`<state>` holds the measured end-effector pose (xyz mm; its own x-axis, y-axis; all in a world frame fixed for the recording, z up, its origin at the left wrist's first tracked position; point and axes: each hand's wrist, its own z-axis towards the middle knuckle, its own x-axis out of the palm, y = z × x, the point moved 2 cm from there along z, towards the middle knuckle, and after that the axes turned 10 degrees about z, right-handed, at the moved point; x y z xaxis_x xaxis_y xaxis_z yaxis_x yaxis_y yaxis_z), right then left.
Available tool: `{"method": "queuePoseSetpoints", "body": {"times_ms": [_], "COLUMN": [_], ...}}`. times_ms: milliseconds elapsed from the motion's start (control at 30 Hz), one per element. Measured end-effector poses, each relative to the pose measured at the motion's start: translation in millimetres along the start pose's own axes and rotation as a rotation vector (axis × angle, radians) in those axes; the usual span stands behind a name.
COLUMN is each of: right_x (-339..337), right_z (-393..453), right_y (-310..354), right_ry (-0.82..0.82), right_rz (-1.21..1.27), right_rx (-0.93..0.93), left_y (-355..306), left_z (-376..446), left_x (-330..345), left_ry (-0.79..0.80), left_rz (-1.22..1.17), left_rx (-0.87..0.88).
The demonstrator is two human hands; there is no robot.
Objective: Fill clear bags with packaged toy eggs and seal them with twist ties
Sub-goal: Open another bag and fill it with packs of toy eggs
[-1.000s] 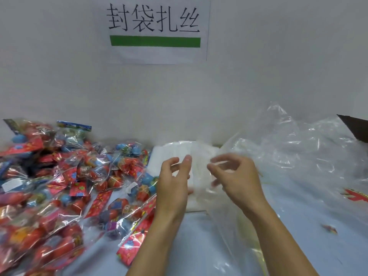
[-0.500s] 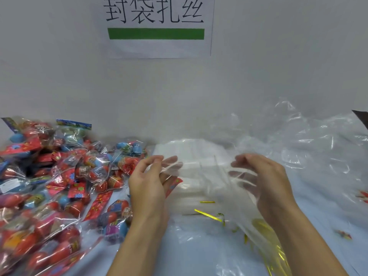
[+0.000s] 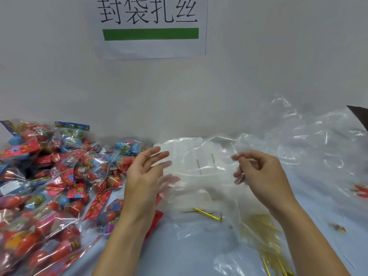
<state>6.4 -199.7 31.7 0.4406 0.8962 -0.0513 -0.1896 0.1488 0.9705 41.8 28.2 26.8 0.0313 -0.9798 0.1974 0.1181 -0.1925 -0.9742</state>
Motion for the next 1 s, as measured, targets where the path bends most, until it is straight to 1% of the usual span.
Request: {"method": "queuePoseSetpoints", "body": {"times_ms": [67,133,200,267,333,400,467,533,633,700,767,833,867,900,933,967,1000], "right_x": [0,3,6,9,10,13,17,21,25,28,34,44,50,57,63,68,71], "right_z": [0,-2,-4,-3,-2,-2,-4,-6,-11,-17,-27,-37,-42,-46,-47,-47,-46], "right_y": [3,5,7,7,6,5,5,6,15,22,30,37,40,40,37,33,27], "right_ry": [0.096,0.208,0.256,0.210,0.108,0.019,-0.028,-0.071,-0.160,-0.223,-0.239,-0.156,-0.088,-0.013,0.056,0.118,0.159], "right_rz": [-0.067,-0.122,-0.166,-0.215,-0.286,-0.343,-0.413,-0.439,-0.388,-0.362,-0.290,-0.203,-0.196,-0.214,-0.258,-0.337,-0.431], "right_rx": [-0.062,-0.112,-0.159,-0.210,-0.257,-0.275,-0.282,-0.327,-0.469,-0.602,-0.719,-0.793,-0.805,-0.774,-0.688,-0.568,-0.453], "left_y": [-3,-5,-4,-1,5,8,10,12,11,8,3,1,1,0,0,1,1], "left_z": [-4,-6,-8,-9,-8,-6,-3,-1,-1,-2,-3,-5,-6,-7,-6,-6,-5], "left_x": [2,6,11,12,12,9,6,4,0,0,2,4,4,5,5,5,7], "left_ry": [0.027,0.052,0.109,0.191,0.229,0.146,0.027,-0.070,-0.205,-0.245,-0.261,-0.269,-0.280,-0.304,-0.321,-0.300,-0.236], "left_rz": [0.135,0.418,0.684,0.780,0.804,0.745,0.660,0.598,0.548,0.482,0.438,0.380,0.363,0.354,0.337,0.268,0.132], "left_rx": [0.020,0.039,0.052,0.047,0.041,0.022,-0.003,-0.023,0.008,0.035,0.071,0.100,0.116,0.125,0.113,0.063,-0.011]}}
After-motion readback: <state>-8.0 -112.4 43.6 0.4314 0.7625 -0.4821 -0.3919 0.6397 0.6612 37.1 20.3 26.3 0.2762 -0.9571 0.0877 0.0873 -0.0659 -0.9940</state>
